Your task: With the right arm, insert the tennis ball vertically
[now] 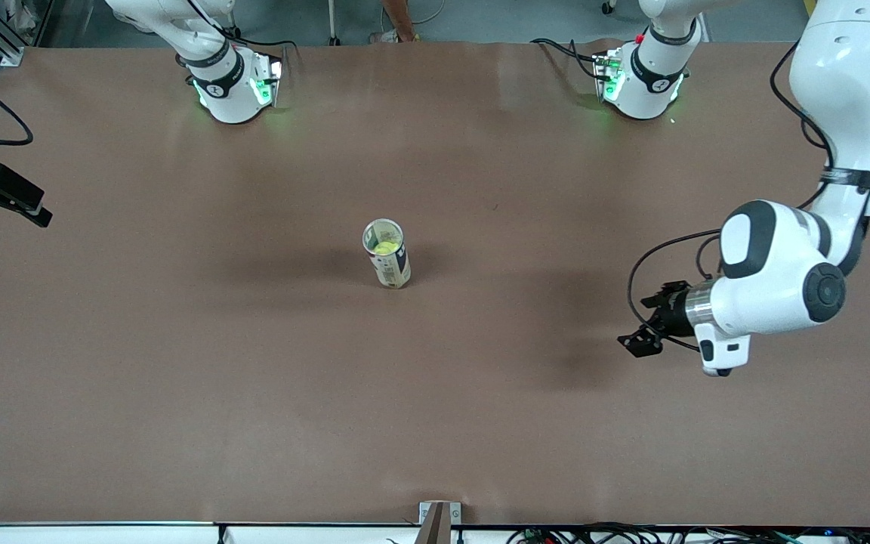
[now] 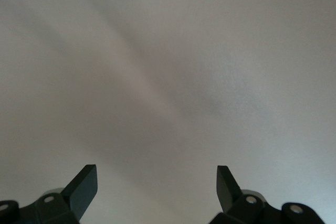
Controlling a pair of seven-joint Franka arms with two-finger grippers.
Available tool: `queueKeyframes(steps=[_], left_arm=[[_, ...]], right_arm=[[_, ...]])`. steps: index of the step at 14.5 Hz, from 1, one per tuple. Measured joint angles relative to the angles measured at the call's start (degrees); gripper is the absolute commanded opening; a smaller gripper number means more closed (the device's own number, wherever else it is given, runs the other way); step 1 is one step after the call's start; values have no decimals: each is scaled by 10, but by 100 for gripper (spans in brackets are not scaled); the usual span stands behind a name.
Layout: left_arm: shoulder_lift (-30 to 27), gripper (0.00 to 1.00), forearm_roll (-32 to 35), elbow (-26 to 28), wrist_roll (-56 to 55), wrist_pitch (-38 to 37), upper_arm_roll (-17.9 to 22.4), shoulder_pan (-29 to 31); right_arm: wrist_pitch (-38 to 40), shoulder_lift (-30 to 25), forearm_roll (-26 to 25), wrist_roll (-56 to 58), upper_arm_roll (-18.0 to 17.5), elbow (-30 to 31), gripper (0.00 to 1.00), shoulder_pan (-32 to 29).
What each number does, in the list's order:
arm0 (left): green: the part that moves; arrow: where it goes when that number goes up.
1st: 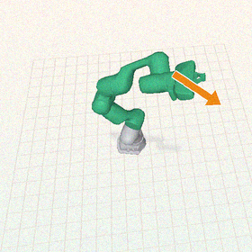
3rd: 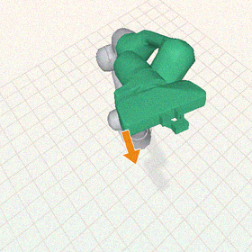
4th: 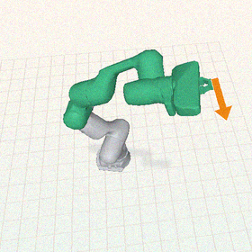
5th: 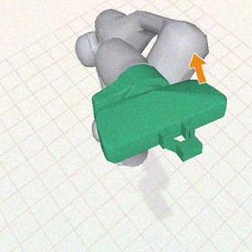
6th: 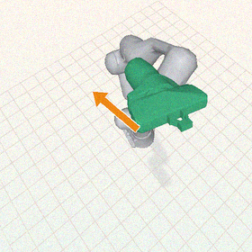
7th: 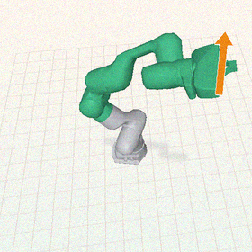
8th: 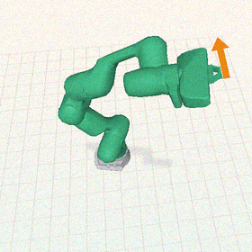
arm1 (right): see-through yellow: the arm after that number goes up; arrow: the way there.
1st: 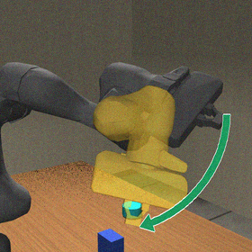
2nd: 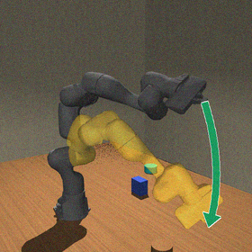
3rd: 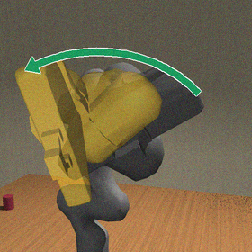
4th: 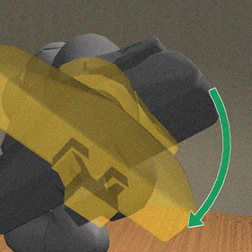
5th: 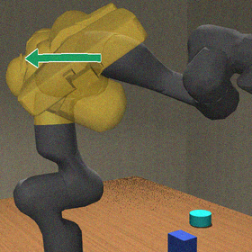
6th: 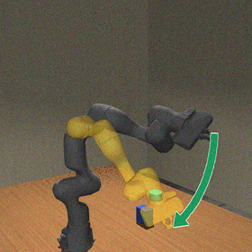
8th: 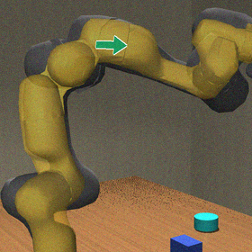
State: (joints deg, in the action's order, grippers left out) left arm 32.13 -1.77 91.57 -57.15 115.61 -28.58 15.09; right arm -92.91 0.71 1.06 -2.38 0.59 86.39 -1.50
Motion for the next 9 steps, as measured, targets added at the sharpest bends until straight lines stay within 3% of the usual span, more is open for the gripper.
queueKeyframes(steps=[6, 9], left_arm=[[-26, 100, 56, -69, 141, -80, 4, 19], [-81, 100, 53, -89, 220, -151, 44, 1]], right_arm=[[-2, 0, 0, 0, 0, -3, 100, 0], [-2, 0, 0, 0, 1, -4, 100, 0]])
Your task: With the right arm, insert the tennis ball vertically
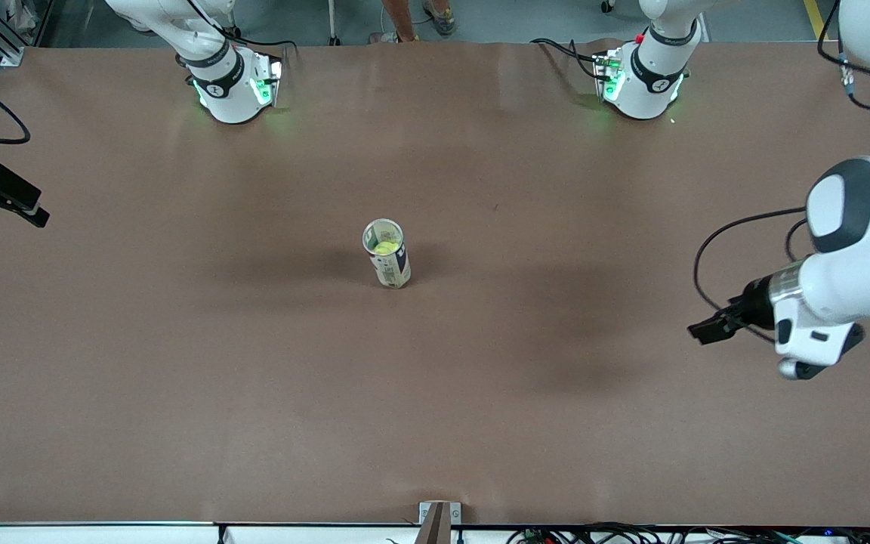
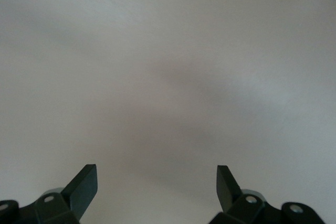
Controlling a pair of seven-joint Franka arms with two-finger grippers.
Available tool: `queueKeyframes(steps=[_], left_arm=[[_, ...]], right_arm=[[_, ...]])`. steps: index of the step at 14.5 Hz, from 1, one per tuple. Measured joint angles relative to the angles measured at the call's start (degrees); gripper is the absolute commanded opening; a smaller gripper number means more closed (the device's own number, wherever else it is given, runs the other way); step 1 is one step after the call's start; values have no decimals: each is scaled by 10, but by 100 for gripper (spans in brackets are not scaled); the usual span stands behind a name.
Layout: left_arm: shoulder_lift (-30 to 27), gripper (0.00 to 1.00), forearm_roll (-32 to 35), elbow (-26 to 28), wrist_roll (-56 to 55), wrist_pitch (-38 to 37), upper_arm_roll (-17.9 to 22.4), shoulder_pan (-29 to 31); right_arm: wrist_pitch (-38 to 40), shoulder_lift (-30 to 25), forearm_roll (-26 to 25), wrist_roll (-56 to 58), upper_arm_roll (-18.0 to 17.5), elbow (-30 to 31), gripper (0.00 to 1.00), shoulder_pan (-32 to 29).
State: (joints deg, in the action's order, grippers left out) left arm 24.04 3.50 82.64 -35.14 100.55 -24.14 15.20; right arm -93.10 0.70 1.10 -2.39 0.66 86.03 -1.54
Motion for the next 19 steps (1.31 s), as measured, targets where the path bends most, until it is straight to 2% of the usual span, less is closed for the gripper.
queueKeyframes(steps=[3, 6, 11, 16, 19], left_arm=[[-40, 100, -10, -38, 148, -95, 84, -53], [-64, 100, -13, -46, 257, -115, 142, -105], [-87, 100, -19, -49, 272, -121, 170, -159], [-141, 100, -37, -50, 273, -153, 178, -163], [-169, 100, -48, -29, 273, -160, 181, -162]], right_arm=[[0, 0, 0, 0, 0, 0, 100, 0], [0, 0, -1, 0, 1, 0, 100, -1], [0, 0, -1, 0, 2, 0, 100, -1], [0, 0, -1, 0, 2, 0, 100, -1], [-1, 0, -1, 0, 2, 0, 100, -2]])
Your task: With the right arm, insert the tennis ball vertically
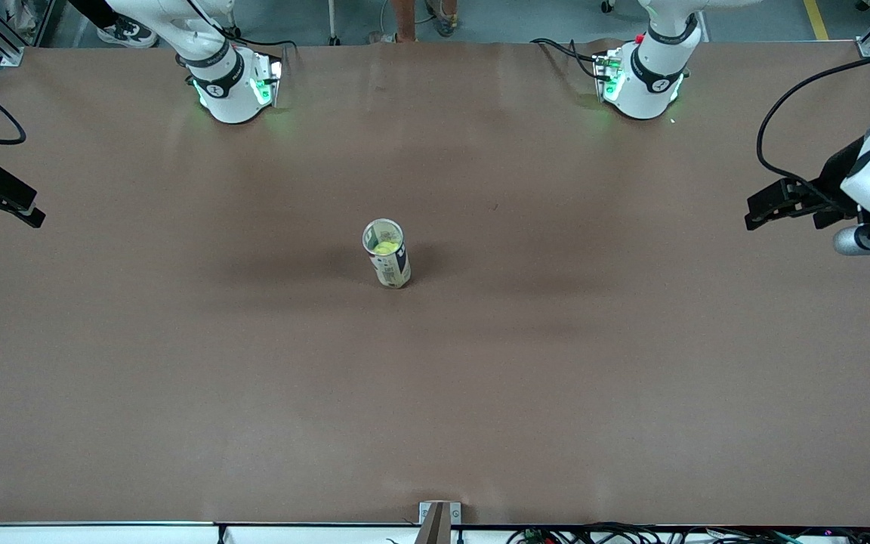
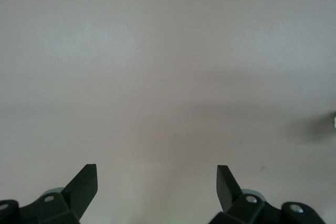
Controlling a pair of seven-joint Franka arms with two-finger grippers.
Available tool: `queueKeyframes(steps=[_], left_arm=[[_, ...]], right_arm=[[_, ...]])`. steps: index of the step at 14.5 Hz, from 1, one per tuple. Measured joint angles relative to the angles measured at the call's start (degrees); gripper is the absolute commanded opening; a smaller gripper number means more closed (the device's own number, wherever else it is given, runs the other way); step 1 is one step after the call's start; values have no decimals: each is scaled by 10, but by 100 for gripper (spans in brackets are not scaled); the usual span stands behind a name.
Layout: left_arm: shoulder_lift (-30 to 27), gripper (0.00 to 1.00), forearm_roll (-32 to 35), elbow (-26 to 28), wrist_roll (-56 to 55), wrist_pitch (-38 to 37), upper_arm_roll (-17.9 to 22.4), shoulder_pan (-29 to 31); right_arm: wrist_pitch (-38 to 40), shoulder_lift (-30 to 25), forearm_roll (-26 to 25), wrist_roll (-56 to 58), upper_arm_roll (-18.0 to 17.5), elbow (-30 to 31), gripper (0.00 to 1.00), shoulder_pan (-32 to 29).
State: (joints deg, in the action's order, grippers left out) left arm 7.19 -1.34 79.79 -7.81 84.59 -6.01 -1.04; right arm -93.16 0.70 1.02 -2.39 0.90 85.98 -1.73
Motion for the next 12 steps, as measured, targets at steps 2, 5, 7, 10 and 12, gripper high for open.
queueKeyframes(steps=[2, 5, 7, 10, 12], left_arm=[[-26, 100, -1, 28, 0, 1, 1, 0], [-71, 100, -1, 75, 0, 11, 2, 0], [-95, 100, -1, 97, 0, 17, 2, 0], [-115, 100, -2, 112, 0, 20, 2, 0], [-122, 100, -2, 115, 0, 21, 2, 0]], right_arm=[[0, 0, 0, 0, 0, 0, 100, 0], [0, 0, 0, 0, 0, 0, 100, 0], [0, 0, 0, 0, 0, 0, 100, 0], [0, 0, 0, 0, 0, 0, 100, 0], [0, 0, 0, 0, 0, 0, 100, 0]])
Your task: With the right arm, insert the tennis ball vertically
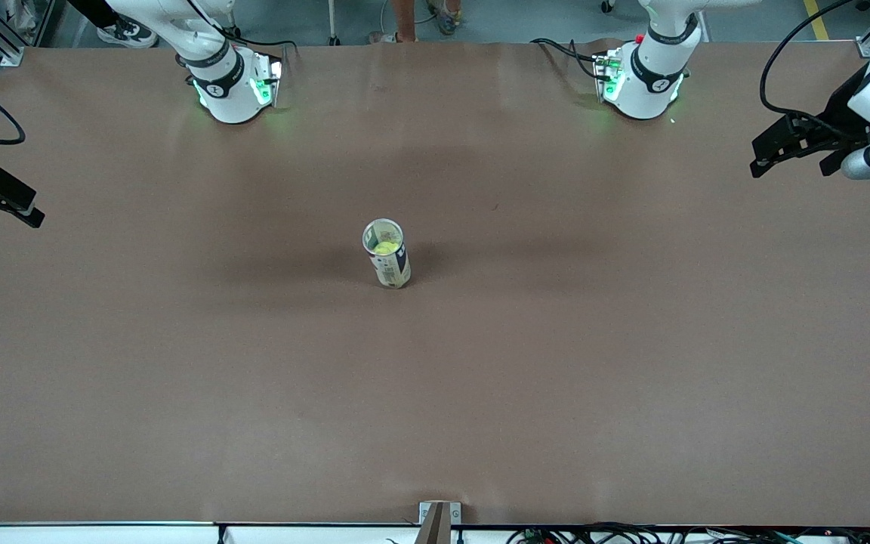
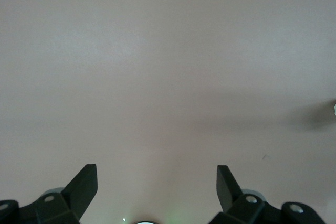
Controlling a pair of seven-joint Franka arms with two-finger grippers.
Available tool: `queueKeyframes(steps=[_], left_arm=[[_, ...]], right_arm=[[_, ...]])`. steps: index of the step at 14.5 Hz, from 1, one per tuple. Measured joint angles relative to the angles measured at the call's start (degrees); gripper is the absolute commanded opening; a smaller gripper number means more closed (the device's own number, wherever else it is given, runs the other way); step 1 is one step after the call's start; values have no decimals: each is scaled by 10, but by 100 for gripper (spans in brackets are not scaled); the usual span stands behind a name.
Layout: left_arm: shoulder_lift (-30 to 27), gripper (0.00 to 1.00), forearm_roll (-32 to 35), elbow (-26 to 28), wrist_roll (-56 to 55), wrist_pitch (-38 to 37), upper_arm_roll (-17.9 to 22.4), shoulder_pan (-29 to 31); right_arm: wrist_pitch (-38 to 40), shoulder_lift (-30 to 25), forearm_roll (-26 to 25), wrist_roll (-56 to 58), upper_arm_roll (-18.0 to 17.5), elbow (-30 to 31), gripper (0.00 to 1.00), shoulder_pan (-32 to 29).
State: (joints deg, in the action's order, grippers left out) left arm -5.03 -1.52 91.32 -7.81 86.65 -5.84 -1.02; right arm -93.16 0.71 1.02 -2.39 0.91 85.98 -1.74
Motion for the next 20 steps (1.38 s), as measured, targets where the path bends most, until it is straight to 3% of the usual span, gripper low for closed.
queueKeyframes(steps=[20], left_arm=[[-11, 100, 8, 5, 22, -13, 2, 0]], right_arm=[[0, 0, 0, 0, 1, 0, 100, 0]])
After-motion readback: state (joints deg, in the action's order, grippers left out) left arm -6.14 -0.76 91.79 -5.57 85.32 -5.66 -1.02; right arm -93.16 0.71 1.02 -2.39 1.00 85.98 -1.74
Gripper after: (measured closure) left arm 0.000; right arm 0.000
